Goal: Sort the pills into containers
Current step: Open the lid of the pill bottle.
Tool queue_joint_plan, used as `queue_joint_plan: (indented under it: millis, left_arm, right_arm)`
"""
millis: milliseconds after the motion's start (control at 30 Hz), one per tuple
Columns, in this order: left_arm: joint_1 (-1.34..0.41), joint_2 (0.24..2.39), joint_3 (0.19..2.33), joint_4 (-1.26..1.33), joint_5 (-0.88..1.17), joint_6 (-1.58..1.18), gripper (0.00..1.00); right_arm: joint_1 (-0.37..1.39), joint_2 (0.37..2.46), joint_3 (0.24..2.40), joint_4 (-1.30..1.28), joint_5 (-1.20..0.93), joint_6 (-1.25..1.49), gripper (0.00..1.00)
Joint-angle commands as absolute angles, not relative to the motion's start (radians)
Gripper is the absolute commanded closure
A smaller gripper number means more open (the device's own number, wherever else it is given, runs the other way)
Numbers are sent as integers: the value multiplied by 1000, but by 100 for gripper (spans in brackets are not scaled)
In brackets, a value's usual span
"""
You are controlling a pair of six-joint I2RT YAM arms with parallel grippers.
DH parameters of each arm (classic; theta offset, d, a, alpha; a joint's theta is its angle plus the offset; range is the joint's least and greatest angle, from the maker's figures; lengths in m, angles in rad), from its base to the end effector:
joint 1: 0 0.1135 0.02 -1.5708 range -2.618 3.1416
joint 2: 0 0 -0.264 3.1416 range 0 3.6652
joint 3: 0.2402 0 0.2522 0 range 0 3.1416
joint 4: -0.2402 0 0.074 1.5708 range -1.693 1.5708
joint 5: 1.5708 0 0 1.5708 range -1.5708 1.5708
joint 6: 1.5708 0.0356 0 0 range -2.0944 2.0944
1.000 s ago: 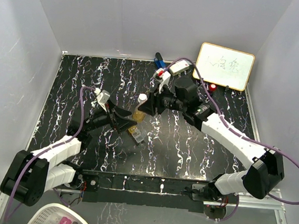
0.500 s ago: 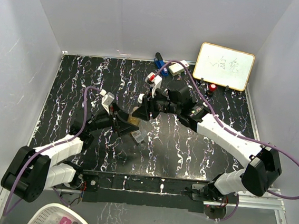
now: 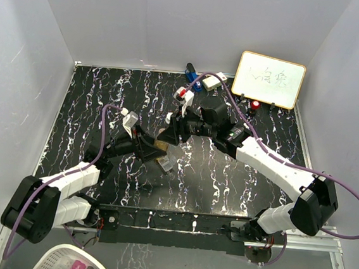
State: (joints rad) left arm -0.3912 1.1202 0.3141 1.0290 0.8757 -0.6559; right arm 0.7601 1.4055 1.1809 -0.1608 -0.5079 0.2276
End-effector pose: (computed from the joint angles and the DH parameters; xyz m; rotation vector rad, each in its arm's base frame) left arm 0.1859 -0.1062 0.2373 0.6191 1.4732 -1.4219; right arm 0.2244 0.2372 0.3383 -0.8862 1.8860 1.1244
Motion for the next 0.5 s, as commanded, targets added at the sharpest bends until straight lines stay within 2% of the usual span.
queue_joint_plan:
  millis: [0,133,167,233,300,367,467]
  left_arm:
    - [-404,1090,351,1083,912,-654,66]
    - [-403,1063,361,1051,879,-648,94]
    - [-403,1052,364,1026,863,-638,96]
    - [-405,1027,369,977,841,-617,100]
    - [-405,999,378,918,814,-586,100]
    - [-406,979,384,871,790,-560,100]
    - [-407,967,389,831,769,-536,100]
  right_arm:
    - [757,1401,1226,-84,-480,216,100]
    - [757,1404,1220,-77,-473,224,100]
    - [757,1402,1221,-77,-464,228,94]
    - [756,1397,1219,-77,-446,232,62]
    - [756,1388,1219,-73,-432,235,40]
    - [757,1378,1217,-68,-400,245,5]
    - [757,1361,1210,-51,-348,258,2]
